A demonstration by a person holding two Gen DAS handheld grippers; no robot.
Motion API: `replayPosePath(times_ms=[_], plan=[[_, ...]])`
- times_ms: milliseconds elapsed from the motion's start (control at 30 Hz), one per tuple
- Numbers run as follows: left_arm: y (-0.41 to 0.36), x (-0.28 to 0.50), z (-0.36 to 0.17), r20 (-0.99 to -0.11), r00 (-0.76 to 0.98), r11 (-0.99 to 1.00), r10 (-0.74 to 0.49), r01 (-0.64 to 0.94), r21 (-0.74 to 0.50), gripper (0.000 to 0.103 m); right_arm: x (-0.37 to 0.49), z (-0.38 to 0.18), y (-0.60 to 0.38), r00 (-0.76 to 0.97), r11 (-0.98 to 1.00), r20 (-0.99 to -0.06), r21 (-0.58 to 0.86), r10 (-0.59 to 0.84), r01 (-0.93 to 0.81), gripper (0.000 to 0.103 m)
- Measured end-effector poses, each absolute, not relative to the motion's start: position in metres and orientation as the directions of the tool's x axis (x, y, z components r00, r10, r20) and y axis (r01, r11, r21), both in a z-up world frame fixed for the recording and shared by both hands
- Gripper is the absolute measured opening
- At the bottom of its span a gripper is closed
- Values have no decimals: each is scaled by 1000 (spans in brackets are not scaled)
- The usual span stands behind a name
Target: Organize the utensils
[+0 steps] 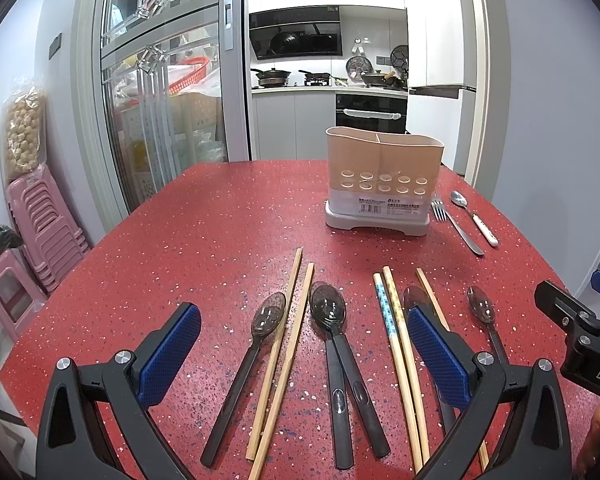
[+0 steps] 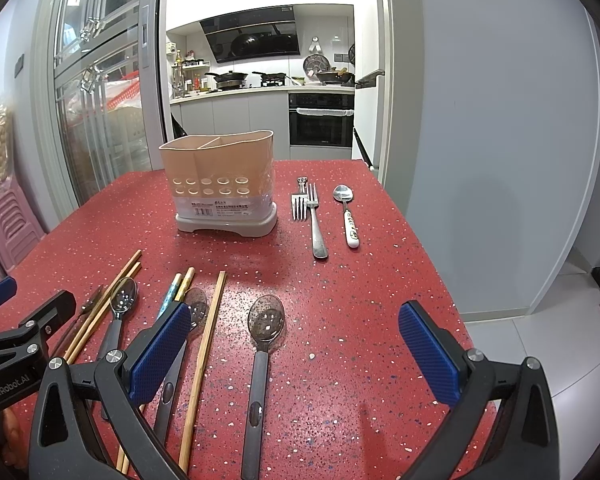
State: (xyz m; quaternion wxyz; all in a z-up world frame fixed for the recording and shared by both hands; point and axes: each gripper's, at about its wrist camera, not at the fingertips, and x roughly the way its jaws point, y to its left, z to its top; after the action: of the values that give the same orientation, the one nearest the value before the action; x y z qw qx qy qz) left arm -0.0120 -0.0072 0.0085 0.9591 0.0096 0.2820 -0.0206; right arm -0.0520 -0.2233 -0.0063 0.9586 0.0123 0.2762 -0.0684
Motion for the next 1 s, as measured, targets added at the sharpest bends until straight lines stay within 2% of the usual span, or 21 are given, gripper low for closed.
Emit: replayPosePath(times_ms=[367, 600, 833, 1000], plan=[[-3, -8, 1, -565, 825, 999, -30, 41, 7, 103, -54, -7, -213, 833, 990, -539, -12, -123, 138, 103], [6, 8, -9, -632, 775, 998, -17, 53, 38, 103, -43, -10, -220, 817, 991, -567, 5, -107, 133, 103], [40, 34, -21, -706, 708, 994, 23, 57, 89, 103, -17, -23, -233, 740, 994, -671, 44, -43, 98, 103], [62, 55, -36, -775, 631, 996, 6, 62, 59, 103, -2, -38, -241, 664, 995, -748, 70, 2, 76, 103]])
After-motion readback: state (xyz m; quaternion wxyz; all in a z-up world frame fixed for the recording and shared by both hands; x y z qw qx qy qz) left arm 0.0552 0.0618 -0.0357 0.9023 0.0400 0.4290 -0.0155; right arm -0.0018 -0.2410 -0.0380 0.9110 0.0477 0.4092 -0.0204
